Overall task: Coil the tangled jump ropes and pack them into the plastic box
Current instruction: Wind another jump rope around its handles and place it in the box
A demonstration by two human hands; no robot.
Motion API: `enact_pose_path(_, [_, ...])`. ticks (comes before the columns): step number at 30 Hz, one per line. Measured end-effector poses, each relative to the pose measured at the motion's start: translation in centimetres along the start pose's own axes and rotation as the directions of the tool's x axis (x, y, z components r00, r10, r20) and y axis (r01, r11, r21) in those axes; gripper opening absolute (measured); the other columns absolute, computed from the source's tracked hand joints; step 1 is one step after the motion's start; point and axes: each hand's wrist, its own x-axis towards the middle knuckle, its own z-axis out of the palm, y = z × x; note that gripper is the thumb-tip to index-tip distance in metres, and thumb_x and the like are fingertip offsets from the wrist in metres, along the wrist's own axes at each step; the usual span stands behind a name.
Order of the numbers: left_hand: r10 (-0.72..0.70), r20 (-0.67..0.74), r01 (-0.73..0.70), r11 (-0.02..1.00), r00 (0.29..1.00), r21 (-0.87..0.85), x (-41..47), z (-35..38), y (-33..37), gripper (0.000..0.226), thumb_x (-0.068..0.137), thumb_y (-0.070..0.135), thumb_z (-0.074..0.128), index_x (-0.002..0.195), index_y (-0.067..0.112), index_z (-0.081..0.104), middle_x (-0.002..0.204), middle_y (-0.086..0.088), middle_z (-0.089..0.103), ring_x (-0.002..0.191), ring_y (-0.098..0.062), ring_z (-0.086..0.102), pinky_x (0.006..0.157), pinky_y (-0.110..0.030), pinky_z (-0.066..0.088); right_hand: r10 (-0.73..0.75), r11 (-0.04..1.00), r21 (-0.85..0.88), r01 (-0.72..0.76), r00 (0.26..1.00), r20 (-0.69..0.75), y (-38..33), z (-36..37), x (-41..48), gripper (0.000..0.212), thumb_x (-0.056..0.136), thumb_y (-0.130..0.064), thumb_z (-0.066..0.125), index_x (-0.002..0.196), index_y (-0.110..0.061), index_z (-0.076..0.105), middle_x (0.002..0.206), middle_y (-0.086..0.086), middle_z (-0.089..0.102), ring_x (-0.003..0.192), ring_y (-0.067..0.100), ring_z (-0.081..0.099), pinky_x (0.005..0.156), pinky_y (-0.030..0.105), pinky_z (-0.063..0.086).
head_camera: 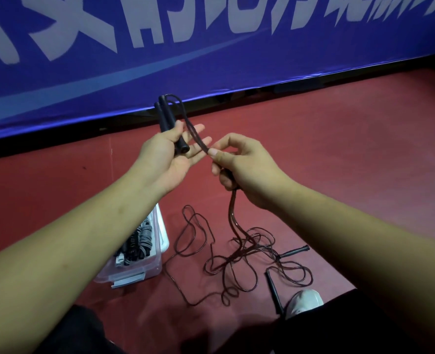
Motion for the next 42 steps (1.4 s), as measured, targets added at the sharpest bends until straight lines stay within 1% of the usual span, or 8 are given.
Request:
enact_pose_path(12, [-0.109, 0.037, 0.107, 0.993, 0.993, 0.043, -0.8, -0.1, 0.7, 0.034, 0.103, 0.032, 0.044, 0.124, 0.011, 0.062, 0.128, -0.018, 0.064, 0.124, -0.037, 0.056, 0.109, -0.047, 0.041, -0.036, 0.991, -0.129, 0.04, 0.999, 0.035, 0.6, 1.4, -0.4, 0.011, 0.093, -0.001, 0.063, 0.086, -0.006, 0.07, 0.069, 0.013, 0.065, 0.042, 0.016, 0.046, 0.042, 0.021, 0.037])
enact_pose_path(15, [-0.134, -0.008, 0.134, 0.986, 0.991, 0.103, -1.1, 0.0, 0.9, 0.038, 0.1, 0.041, 0.048, 0.127, 0.021, 0.065, 0.13, -0.017, 0.062, 0.12, -0.027, 0.058, 0.077, -0.037, 0.054, -0.031, 0.997, -0.075, 0.034, 0.998, 0.049, 0.4, 1.6, -0.3, 0.013, 0.093, 0.0, 0.062, 0.085, -0.006, 0.071, 0.067, 0.012, 0.064, 0.042, 0.015, 0.045, 0.042, 0.022, 0.036])
enact_pose_path(17, [-0.146, -0.026, 0.148, 0.981, 0.989, 0.124, -1.4, 0.2, 1.0, 0.038, 0.098, 0.045, 0.048, 0.128, 0.029, 0.064, 0.134, -0.013, 0.057, 0.103, -0.023, 0.057, 0.056, -0.025, 0.048, -0.029, 0.998, -0.06, 0.033, 0.998, 0.061, 0.3, 1.6, -0.3, 0.01, 0.094, -0.001, 0.061, 0.092, -0.001, 0.071, 0.07, 0.012, 0.065, 0.045, 0.016, 0.046, 0.045, 0.023, 0.036])
enact_pose_path(23, [-0.22, 0.059, 0.208, 0.965, 0.974, 0.158, -2.4, 0.8, 0.6, 0.031, 0.099, 0.048, 0.047, 0.125, 0.039, 0.061, 0.124, -0.016, 0.065, 0.077, -0.019, 0.068, 0.062, -0.028, 0.048, -0.01, 0.985, -0.168, 0.036, 0.988, 0.153, 0.0, 1.4, -0.6, 0.017, 0.095, -0.001, 0.061, 0.11, 0.004, 0.069, 0.062, -0.002, 0.066, 0.046, 0.011, 0.051, 0.047, 0.018, 0.038])
enact_pose_path(27, [-0.103, 0.092, 0.105, 0.994, 0.99, -0.014, -2.2, 1.4, 0.6, 0.029, 0.104, 0.035, 0.043, 0.129, 0.025, 0.054, 0.089, 0.0, 0.075, 0.082, -0.019, 0.074, 0.059, -0.027, 0.054, -0.039, 0.976, -0.209, 0.069, 0.989, 0.144, -0.7, 1.5, -0.8, 0.015, 0.096, -0.001, 0.059, 0.107, 0.006, 0.065, 0.069, 0.007, 0.065, 0.046, 0.014, 0.053, 0.046, 0.02, 0.039])
enact_pose_path(30, [-0.011, 0.003, 0.011, 0.997, 1.0, -0.074, -1.2, 1.6, 0.9, 0.018, 0.104, 0.024, 0.046, 0.11, 0.008, 0.054, 0.058, 0.003, 0.055, 0.06, -0.011, 0.068, 0.055, -0.022, 0.054, -0.044, 0.962, -0.261, 0.078, 0.99, 0.135, -1.3, 1.6, -1.0, 0.008, 0.097, -0.003, 0.059, 0.091, 0.003, 0.062, 0.065, 0.009, 0.061, 0.046, 0.017, 0.056, 0.046, 0.021, 0.042])
enact_pose_path(35, [-0.037, -0.009, 0.035, 0.986, 0.999, -0.161, 0.2, 0.2, 2.1, 0.019, 0.103, 0.018, 0.047, 0.086, 0.01, 0.049, 0.049, 0.006, 0.035, 0.04, -0.004, 0.038, 0.041, -0.015, 0.036, 0.097, 0.946, -0.324, -0.026, 0.974, 0.204, -0.9, 2.3, -1.5, 0.01, 0.101, -0.01, 0.054, 0.093, -0.005, 0.057, 0.062, 0.005, 0.052, 0.059, 0.027, 0.069, 0.06, 0.029, 0.048])
enact_pose_path(42, [0.068, -0.066, -0.049, 0.965, 0.995, 0.256, 1.5, -2.0, 2.0, 0.027, 0.103, 0.011, 0.048, 0.081, 0.019, 0.035, 0.049, 0.005, 0.035, 0.04, -0.006, 0.033, 0.039, -0.017, 0.03, 0.224, 0.925, -0.364, -0.104, 0.926, 0.304, -2.6, 0.7, -1.7, 0.018, 0.103, -0.012, 0.048, 0.094, -0.004, 0.061, 0.061, 0.003, 0.043, 0.044, 0.013, 0.037, 0.044, 0.025, 0.03])
